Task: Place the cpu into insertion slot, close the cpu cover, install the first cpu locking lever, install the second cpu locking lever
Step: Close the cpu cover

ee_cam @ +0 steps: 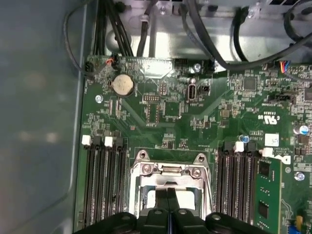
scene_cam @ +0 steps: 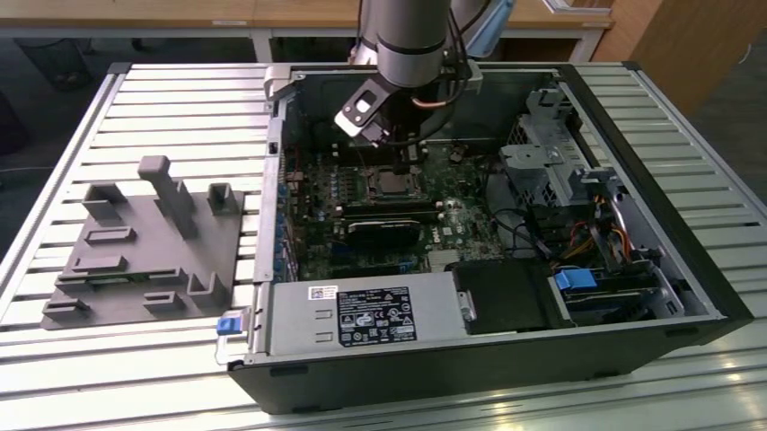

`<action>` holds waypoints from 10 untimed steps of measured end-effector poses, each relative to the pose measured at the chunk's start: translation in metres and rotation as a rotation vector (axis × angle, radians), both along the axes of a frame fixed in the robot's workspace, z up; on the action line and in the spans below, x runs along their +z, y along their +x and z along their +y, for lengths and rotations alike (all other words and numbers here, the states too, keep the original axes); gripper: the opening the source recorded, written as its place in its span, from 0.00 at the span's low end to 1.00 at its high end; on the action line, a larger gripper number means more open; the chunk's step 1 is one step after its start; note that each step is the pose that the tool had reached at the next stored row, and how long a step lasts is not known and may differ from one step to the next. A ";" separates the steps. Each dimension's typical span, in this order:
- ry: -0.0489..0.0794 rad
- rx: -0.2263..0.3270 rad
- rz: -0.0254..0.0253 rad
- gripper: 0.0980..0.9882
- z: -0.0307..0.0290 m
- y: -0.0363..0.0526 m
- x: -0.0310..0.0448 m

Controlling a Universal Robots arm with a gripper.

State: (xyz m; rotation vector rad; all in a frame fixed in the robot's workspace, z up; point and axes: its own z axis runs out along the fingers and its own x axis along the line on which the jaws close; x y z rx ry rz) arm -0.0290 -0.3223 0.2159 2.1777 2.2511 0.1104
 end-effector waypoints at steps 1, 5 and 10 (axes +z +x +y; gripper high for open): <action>0.000 0.000 0.0000 0.01 0.0000 -0.0014 -0.0015; 0.000 0.000 -0.0001 0.01 0.0000 -0.0111 -0.0059; 0.000 0.000 0.0000 0.01 0.0000 -0.0233 -0.0105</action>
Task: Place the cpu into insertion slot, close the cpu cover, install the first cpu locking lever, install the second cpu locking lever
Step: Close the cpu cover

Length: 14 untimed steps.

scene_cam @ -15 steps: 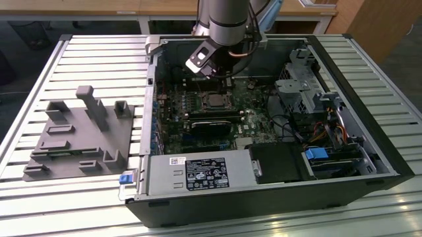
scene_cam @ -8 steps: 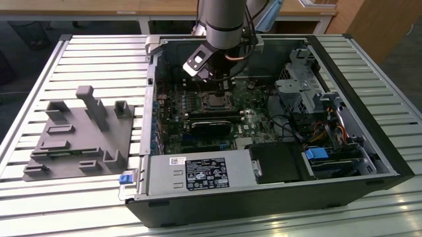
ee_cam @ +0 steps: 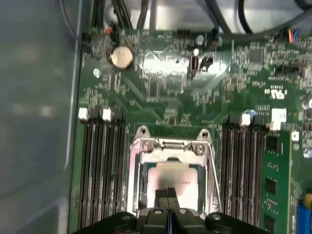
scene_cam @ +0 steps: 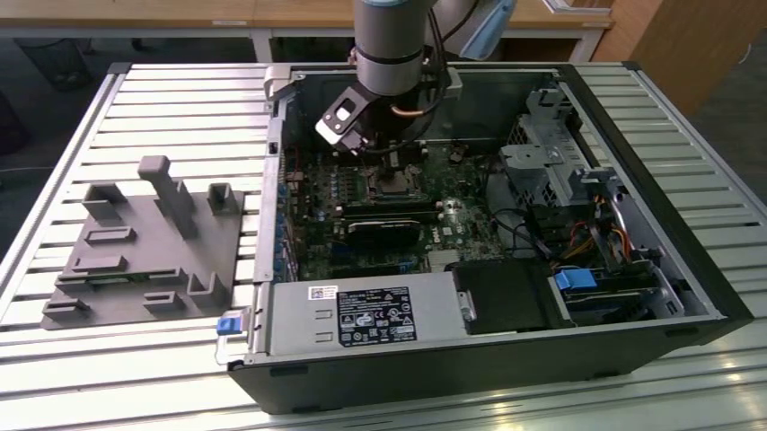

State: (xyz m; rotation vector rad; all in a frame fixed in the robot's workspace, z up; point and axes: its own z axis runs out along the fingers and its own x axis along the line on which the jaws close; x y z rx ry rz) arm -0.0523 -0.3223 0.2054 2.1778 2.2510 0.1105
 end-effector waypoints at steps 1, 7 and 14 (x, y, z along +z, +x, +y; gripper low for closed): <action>0.000 0.000 0.0000 0.01 0.0000 -0.0014 -0.0011; 0.000 0.000 0.0001 0.01 0.0000 -0.0048 -0.0045; 0.004 0.000 0.0000 0.01 0.0001 -0.0039 0.0078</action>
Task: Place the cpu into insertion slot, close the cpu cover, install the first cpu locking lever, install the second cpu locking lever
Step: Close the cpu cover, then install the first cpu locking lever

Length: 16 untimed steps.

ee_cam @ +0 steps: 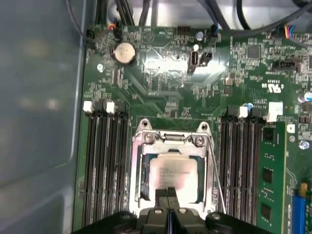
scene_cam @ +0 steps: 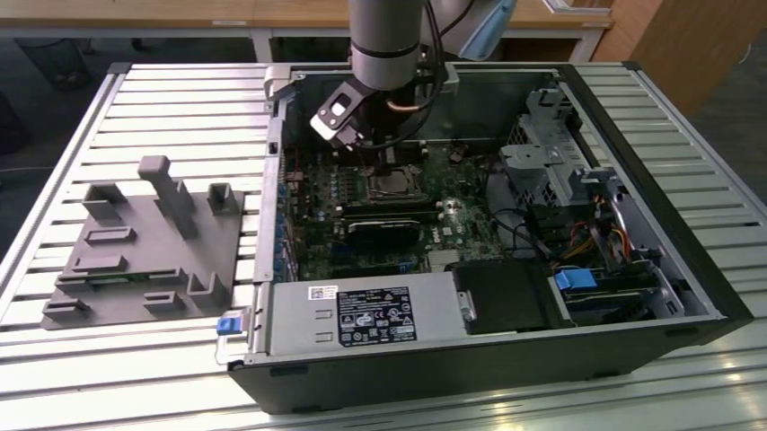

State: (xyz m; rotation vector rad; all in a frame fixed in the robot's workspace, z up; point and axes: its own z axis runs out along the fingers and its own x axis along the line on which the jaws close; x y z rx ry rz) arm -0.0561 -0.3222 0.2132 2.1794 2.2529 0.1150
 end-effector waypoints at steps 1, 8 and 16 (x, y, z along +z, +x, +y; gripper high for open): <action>0.000 0.000 0.0000 0.01 0.0000 0.0023 0.0000; 0.000 0.000 0.0001 0.01 -0.0001 0.0106 0.0001; 0.000 0.000 0.0001 0.01 -0.0001 0.0130 0.0000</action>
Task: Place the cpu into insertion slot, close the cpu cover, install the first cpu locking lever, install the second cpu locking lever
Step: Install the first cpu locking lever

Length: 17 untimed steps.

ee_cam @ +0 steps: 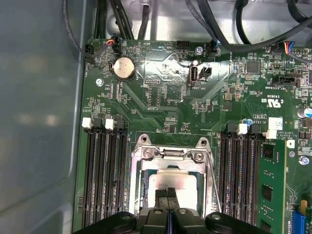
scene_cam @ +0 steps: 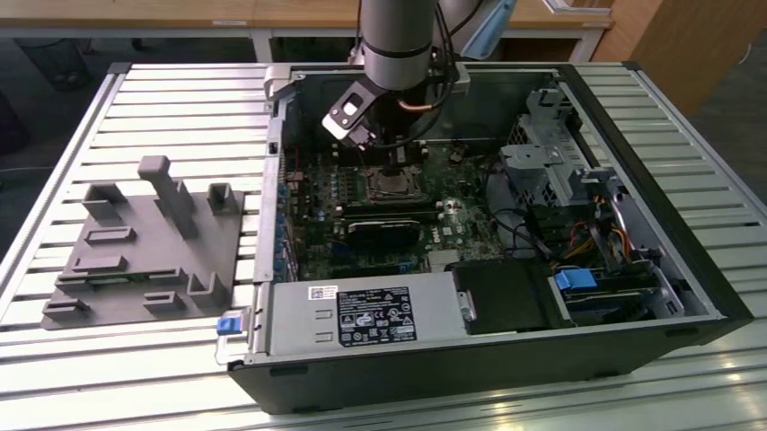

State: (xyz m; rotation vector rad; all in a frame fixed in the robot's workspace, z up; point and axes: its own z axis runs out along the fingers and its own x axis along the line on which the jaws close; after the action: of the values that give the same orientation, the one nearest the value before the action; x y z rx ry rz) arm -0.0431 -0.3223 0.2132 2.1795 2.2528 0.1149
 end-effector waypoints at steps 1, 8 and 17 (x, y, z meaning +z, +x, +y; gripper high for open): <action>0.000 0.000 -0.0001 0.01 0.0000 0.0000 0.0001; 0.005 0.000 -0.0001 0.01 0.0000 0.0000 0.0016; 0.004 0.000 0.0001 0.01 0.0000 0.0000 0.0032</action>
State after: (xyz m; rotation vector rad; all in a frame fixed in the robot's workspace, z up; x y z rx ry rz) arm -0.0431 -0.3223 0.2164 2.1816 2.2547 0.1198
